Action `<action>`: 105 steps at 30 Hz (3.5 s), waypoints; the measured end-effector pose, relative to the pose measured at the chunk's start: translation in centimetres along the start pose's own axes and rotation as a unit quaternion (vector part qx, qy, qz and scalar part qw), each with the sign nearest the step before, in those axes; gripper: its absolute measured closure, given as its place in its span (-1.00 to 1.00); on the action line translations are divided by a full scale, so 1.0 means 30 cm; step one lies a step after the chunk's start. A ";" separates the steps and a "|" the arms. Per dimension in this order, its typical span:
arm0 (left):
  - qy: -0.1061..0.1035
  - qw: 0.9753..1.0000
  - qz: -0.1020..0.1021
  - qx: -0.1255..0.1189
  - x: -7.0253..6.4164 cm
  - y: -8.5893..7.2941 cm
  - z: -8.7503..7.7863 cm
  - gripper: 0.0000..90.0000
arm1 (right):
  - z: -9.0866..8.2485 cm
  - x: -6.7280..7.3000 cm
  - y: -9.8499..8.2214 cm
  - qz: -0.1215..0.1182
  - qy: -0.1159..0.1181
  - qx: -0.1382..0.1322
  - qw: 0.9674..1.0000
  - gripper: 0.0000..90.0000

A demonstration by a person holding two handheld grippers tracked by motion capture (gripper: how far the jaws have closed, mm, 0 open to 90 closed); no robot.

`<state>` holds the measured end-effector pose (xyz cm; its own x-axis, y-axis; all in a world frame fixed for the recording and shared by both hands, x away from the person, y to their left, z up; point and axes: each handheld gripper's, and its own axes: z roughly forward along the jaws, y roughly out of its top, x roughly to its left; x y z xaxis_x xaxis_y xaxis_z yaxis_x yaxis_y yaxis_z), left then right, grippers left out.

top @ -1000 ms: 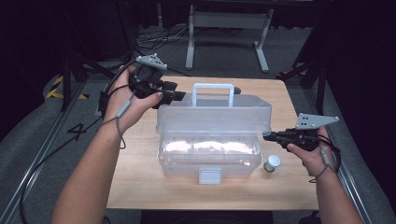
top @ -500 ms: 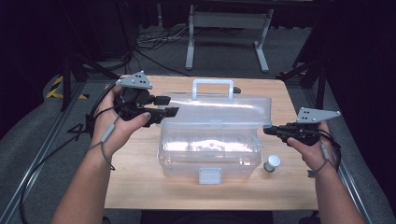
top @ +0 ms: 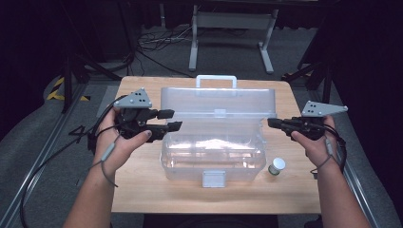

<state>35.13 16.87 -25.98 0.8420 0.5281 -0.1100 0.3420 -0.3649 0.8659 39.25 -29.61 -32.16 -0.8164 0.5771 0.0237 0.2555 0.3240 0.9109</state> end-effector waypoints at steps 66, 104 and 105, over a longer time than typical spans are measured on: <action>0.130 0.989 -0.035 -0.069 0.170 -0.134 0.142 0.98 | -0.013 0.017 -0.032 0.008 -0.114 -0.055 0.992 0.14; 0.125 0.990 -0.023 -0.061 0.180 -0.120 0.147 0.94 | 0.171 0.012 0.075 0.017 -0.218 -0.088 0.972 -0.02; 0.126 0.990 -0.023 -0.062 0.179 -0.120 0.148 0.94 | 0.171 0.013 0.076 0.018 -0.219 -0.093 0.971 -0.02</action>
<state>40.28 17.62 -31.85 0.6909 0.7219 -0.0395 0.3111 -0.2476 0.9176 42.17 -24.81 -32.20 -0.4996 0.8622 -0.0842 0.1488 0.1811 0.9721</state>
